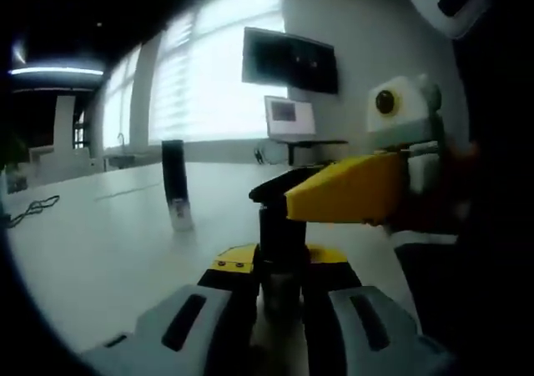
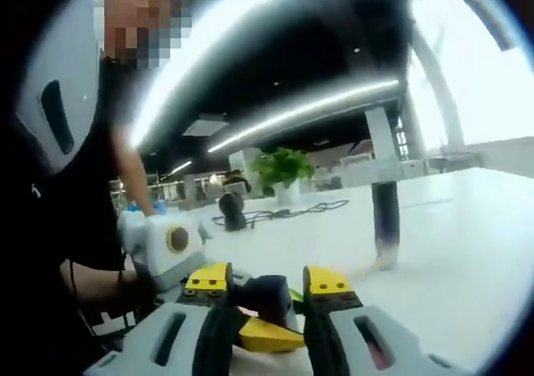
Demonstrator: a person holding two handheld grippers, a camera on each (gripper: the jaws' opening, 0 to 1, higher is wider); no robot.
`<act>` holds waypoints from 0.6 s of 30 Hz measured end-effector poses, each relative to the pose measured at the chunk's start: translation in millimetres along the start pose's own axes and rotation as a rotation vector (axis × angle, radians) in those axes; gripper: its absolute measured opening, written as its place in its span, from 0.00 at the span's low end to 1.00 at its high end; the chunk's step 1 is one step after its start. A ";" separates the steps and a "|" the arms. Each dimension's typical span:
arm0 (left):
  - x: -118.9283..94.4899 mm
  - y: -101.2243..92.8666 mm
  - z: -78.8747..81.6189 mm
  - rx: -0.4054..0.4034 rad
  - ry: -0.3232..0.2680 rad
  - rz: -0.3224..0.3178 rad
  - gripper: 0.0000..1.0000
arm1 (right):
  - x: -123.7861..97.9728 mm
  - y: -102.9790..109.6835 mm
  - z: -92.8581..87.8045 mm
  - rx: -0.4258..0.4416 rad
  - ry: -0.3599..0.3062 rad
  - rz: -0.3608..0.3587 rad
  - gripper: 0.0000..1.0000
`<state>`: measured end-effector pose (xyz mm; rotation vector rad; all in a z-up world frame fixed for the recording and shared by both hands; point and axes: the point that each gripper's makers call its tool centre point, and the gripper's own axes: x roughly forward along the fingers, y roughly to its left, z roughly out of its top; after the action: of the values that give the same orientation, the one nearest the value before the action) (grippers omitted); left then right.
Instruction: Pick up cosmetic bottle twist off cap place on table pick up cap screw tight cap place on table
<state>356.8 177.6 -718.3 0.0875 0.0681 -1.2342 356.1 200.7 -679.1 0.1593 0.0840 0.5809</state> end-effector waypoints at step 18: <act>-1.2 13.4 0.5 0.005 0.006 0.084 0.09 | 17.6 0.6 -7.0 -0.206 0.042 -0.173 0.16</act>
<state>369.1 183.1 -717.3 0.0975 0.0662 -1.1505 369.6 211.8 -686.5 -0.0602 0.0777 0.4173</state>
